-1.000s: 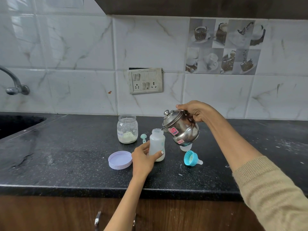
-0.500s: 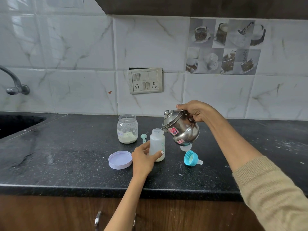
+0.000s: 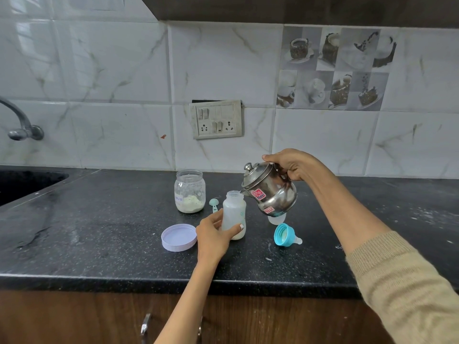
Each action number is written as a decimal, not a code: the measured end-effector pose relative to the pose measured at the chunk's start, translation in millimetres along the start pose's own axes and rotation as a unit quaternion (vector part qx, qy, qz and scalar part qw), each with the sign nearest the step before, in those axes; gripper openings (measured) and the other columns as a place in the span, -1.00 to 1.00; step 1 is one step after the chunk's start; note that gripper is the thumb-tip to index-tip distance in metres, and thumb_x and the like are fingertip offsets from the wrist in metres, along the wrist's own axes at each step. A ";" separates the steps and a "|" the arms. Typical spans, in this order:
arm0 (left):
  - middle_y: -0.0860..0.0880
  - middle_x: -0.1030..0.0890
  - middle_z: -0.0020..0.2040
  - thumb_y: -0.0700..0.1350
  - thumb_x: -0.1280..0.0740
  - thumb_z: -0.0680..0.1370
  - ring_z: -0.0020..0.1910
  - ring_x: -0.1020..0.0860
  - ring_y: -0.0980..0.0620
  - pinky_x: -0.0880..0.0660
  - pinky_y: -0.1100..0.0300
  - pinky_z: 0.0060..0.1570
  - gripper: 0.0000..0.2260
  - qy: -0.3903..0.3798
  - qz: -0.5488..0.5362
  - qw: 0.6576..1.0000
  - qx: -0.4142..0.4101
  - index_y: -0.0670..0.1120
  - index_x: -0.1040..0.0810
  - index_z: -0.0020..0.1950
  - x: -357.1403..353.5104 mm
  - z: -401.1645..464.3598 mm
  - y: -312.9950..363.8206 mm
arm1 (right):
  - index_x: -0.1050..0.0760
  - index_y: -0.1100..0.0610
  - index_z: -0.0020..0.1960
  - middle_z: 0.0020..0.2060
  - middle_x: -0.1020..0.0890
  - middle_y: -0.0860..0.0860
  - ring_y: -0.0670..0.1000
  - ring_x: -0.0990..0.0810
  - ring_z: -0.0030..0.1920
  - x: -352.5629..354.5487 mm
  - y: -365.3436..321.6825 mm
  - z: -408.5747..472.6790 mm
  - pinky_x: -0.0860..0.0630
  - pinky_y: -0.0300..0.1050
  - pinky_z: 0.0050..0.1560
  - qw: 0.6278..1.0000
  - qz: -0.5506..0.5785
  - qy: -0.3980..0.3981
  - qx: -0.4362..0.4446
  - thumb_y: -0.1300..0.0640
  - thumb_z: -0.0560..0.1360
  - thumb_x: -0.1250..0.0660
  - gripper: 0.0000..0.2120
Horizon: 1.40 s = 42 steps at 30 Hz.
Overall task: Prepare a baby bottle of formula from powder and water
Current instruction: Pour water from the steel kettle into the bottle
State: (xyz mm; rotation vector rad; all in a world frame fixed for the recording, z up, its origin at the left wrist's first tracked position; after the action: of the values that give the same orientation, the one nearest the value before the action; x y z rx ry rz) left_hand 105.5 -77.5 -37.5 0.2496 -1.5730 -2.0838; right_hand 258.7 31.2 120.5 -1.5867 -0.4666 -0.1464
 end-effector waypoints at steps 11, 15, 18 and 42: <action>-0.07 -0.59 0.22 -0.15 -0.56 0.30 0.11 -0.56 0.06 -0.43 0.27 0.03 -0.41 0.000 -0.003 1.000 0.017 -0.14 -0.49 0.31 -1.0 1.4 -3.2 | -0.48 0.25 0.03 -0.23 -0.45 0.08 0.02 -0.45 -0.27 0.0 -0.4 0.7 -0.45 -0.10 -0.32 1.000 -0.006 -0.003 -0.002 0.06 0.53 -0.32 -0.76; -0.07 -0.58 0.22 -0.17 -0.55 0.31 0.11 -0.56 0.06 -0.43 0.28 0.02 -0.41 0.001 -0.003 1.000 0.017 -0.15 -0.49 0.31 -0.9 1.3 -2.2 | -0.47 0.24 0.02 -0.22 -0.46 0.08 0.02 -0.46 -0.26 -0.1 -0.7 -0.5 -0.44 -0.09 -0.34 1.000 -0.010 -0.002 -0.005 0.05 0.54 -0.32 -0.76; -0.08 -0.59 0.22 -0.17 -0.55 0.31 0.09 -0.55 0.08 -0.43 0.28 0.03 -0.42 0.000 -0.003 1.000 0.017 -0.14 -0.49 0.31 -0.5 0.7 -1.3 | -0.47 0.25 0.03 -0.23 -0.46 0.08 0.02 -0.46 -0.27 -0.2 -1.0 -0.6 -0.44 -0.10 -0.36 1.000 -0.009 -0.002 -0.004 0.06 0.54 -0.31 -0.76; -0.09 -0.58 0.23 -0.13 -0.55 0.31 0.17 -0.55 0.01 -0.47 0.17 0.14 -0.39 0.001 0.006 1.000 0.022 -0.13 -0.47 0.33 -0.4 1.6 -1.9 | -0.44 0.20 -0.08 -0.27 -0.42 0.07 0.01 -0.44 -0.28 -0.1 2.4 -1.4 -0.46 -0.10 -0.32 1.000 0.008 0.003 -0.001 0.07 0.54 -0.31 -0.82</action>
State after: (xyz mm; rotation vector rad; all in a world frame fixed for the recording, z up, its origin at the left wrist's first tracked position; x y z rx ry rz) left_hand 104.6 -75.6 -38.9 0.2565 -1.6171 -2.0418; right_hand 259.8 29.8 118.3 -1.5922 -0.4486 -0.1394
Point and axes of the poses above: each hand's wrist, its own z-axis towards the middle knuckle, its own x-axis out of the back of the hand, y = z × x, the point moved 1 cm from there along z, towards the middle knuckle
